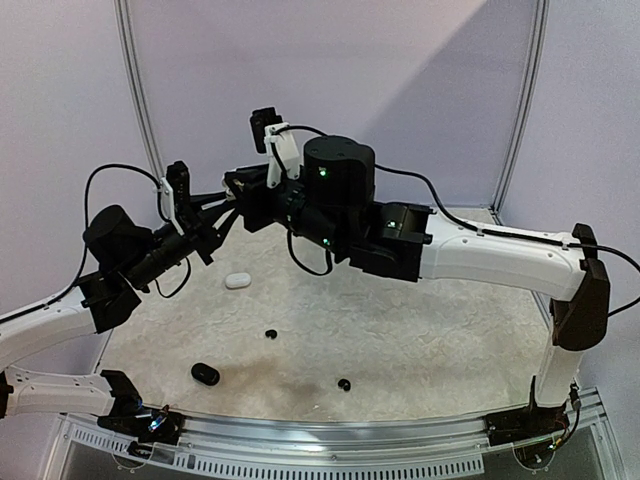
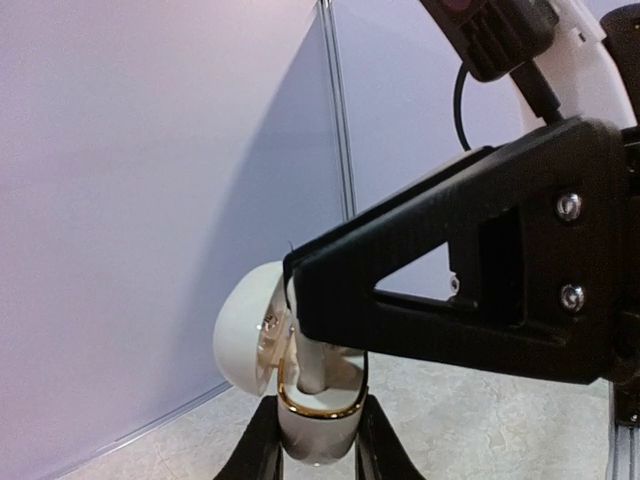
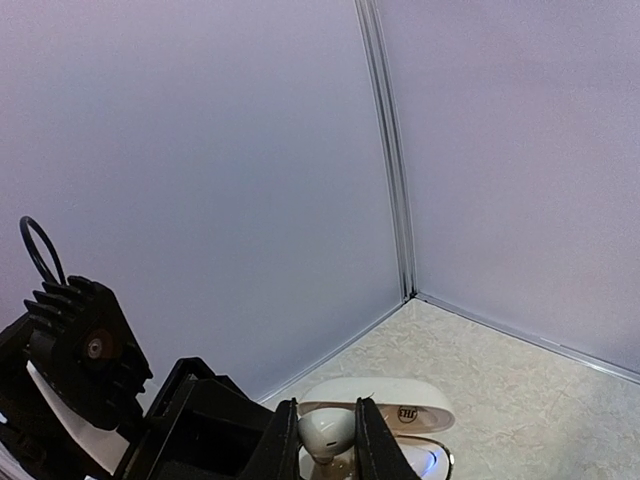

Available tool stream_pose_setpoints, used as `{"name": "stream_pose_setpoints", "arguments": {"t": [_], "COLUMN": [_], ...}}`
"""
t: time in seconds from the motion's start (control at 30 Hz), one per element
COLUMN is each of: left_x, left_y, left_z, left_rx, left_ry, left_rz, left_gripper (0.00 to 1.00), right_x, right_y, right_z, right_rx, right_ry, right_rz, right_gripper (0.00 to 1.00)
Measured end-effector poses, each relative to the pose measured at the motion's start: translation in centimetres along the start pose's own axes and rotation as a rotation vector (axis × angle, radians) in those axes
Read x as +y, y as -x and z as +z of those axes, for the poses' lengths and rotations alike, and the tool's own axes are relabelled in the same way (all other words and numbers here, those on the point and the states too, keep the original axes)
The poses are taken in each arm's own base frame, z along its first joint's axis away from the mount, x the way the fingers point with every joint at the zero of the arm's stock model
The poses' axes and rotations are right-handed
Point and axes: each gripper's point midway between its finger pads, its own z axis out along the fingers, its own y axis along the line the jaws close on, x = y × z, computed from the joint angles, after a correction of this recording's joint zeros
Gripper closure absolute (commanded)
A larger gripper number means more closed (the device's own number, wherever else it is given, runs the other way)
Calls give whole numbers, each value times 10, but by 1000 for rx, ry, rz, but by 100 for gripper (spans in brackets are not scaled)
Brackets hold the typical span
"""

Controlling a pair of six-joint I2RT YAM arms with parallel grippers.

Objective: Insert the wireless bluetooth earbuds into the charging case
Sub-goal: Insert the left earbud into the left side groove of the charging case.

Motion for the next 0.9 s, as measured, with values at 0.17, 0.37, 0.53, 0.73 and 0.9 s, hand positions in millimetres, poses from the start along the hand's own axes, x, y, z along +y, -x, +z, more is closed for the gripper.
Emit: {"name": "stream_pose_setpoints", "arguments": {"t": [0.17, 0.37, 0.53, 0.73, 0.9], "left_x": [1, 3, 2, 1, 0], "left_y": [-5, -9, -11, -11, -11], "left_z": [0, 0, 0, 0, 0], "left_rx": [21, 36, 45, 45, 44], "left_ry": [7, 16, 15, 14, 9], "left_rz": [-20, -29, -41, -49, -53], "left_gripper": [100, 100, 100, 100, 100], "right_x": [-2, -3, -6, -8, -9], "right_y": [-6, -11, -13, -13, -13], "right_z": [1, 0, -1, -3, -6], "right_rx": [-14, -36, -67, -80, -88], "right_ry": [2, 10, 13, 8, 9], "right_rz": [16, 27, 37, 32, 16], "right_gripper": [100, 100, 100, 100, 100]}}
